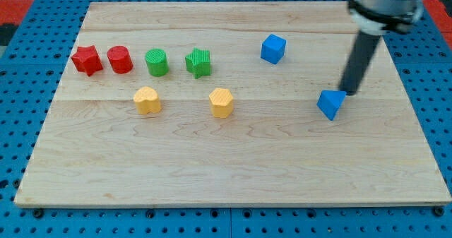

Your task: Slide the blue cube to the center right

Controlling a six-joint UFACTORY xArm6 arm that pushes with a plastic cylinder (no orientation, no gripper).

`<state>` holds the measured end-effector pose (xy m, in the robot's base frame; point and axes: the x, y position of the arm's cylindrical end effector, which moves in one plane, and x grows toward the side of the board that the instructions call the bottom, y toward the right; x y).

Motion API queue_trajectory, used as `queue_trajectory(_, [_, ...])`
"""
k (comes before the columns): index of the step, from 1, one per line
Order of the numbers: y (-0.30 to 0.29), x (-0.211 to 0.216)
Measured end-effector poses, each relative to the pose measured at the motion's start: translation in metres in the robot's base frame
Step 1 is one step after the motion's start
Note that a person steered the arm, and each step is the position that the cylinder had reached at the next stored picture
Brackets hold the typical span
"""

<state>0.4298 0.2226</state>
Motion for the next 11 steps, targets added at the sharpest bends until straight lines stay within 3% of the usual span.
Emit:
queue_trajectory(1, [0.029,0.025])
queue_trajectory(4, [-0.079,0.014])
queue_trajectory(6, [0.004,-0.091])
queue_trajectory(7, [-0.034,-0.15])
queue_trajectory(8, [-0.102,-0.161])
queue_trajectory(9, [-0.113,-0.127])
queue_trajectory(11, [-0.182,-0.165])
